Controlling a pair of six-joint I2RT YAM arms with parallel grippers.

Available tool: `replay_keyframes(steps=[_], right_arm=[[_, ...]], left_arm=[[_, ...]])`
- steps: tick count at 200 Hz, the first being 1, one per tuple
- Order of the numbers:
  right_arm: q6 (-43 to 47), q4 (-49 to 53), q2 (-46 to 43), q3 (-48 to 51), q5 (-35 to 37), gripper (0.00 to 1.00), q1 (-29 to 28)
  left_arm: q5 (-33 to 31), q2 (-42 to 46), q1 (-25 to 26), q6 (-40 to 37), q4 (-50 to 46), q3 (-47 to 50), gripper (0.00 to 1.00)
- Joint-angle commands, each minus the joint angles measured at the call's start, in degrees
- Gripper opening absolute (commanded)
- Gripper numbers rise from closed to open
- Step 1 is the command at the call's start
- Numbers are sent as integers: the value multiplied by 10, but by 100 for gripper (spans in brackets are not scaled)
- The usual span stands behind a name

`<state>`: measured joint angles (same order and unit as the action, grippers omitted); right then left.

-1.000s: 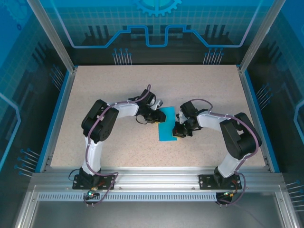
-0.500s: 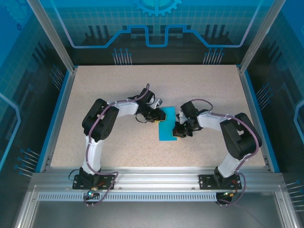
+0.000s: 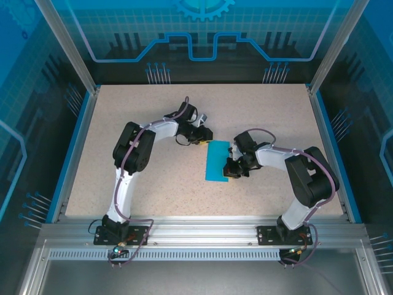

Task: Fold a paper plane with a square sheet of paper (fold left side to right side)
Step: First fold the square sheet of paper in half at the center of the table.

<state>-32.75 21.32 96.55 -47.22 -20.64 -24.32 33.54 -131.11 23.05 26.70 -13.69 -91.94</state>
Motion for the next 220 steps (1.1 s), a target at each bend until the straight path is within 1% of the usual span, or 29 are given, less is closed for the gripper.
replay_keyframes(steps=[1,47,57,82,108,123,140,158,174,188,220], right_arm=[[0,81,21,36,61,0,8],[-9,73,16,38,60,0,9],[-13,64,16,39,53,0,8],[-33,32,14,42,29,1,7],[-42,23,12,29,28,2,6],[-53,6,14,26,20,3,6],[-62,-31,18,25,-8,4,5],[-64,-66,15,27,-32,4,5],[-60,-82,-8,28,-28,6,5],[-53,-84,-39,28,-9,10,6],[-32,-82,-114,30,36,30,10]], left_arm=[[-57,-37,-17,-9,2,-30,32],[-64,-41,-22,-16,-10,-43,32],[-63,-35,-25,-17,-11,-41,35],[-62,-1,-33,-28,-20,-38,38],[-69,49,-44,-43,-32,-29,39],[-78,84,-48,-49,-37,-11,39],[-80,123,-48,-50,-36,19,40],[-60,158,-47,-35,-21,62,39],[-41,177,-43,-16,-14,99,39],[-22,184,-33,0,-3,127,39],[-9,170,6,24,9,144,39]])
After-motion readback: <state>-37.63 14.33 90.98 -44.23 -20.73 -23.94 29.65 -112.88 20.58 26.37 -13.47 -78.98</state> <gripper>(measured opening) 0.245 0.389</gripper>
